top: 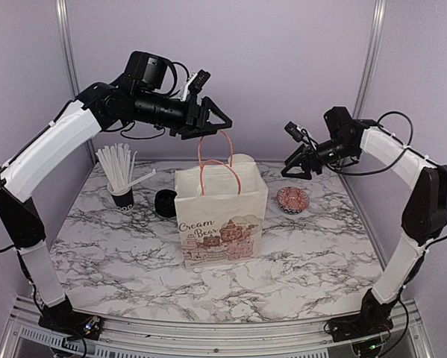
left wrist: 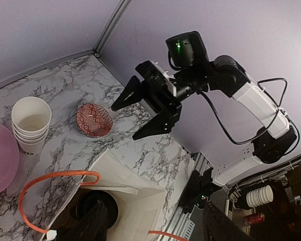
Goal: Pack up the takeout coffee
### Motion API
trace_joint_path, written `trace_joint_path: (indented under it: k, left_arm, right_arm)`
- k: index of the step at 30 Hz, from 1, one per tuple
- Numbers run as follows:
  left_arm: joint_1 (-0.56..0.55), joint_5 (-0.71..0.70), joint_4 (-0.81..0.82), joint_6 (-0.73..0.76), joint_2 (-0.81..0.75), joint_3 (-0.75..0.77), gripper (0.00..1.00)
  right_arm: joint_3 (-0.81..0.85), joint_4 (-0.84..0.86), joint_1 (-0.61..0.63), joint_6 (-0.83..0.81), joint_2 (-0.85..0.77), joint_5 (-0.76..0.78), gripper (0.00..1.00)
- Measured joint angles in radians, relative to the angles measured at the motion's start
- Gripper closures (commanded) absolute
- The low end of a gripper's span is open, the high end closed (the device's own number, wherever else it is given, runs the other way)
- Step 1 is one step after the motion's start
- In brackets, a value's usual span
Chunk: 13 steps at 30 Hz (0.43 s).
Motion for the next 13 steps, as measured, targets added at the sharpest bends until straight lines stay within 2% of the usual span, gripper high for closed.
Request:
trace_joint_path:
  k: [1, 3, 4, 6, 9, 13]
  left_arm:
    - [0.0, -0.02, -0.013, 0.024, 0.011, 0.018, 0.21]
    - [0.004, -0.072, -0.03, 0.075, 0.005, 0.03, 0.04]
    - [0.006, -0.108, -0.034, 0.101, -0.008, 0.031, 0.02]
    - [0.007, -0.195, -0.039, 0.157, -0.042, 0.023, 0.01]
    - [0.009, -0.404, -0.04, 0.241, -0.13, -0.031, 0.01]
    - [0.028, -0.697, -0.023, 0.315, -0.243, -0.143, 0.01]
  right_arm:
    - [0.0, 0.005, -0.011, 0.005, -0.016, 0.005, 0.04]
    - [0.001, 0.026, -0.056, 0.036, -0.062, 0.008, 0.01]
    - [0.0, 0.047, -0.082, 0.057, -0.086, 0.01, 0.01]
    - [-0.014, 0.12, -0.148, 0.118, -0.146, 0.013, 0.01]
    - [-0.042, 0.217, -0.237, 0.227, -0.22, 0.037, 0.01]
    - [-0.096, 0.335, -0.266, 0.334, -0.281, 0.148, 0.01]
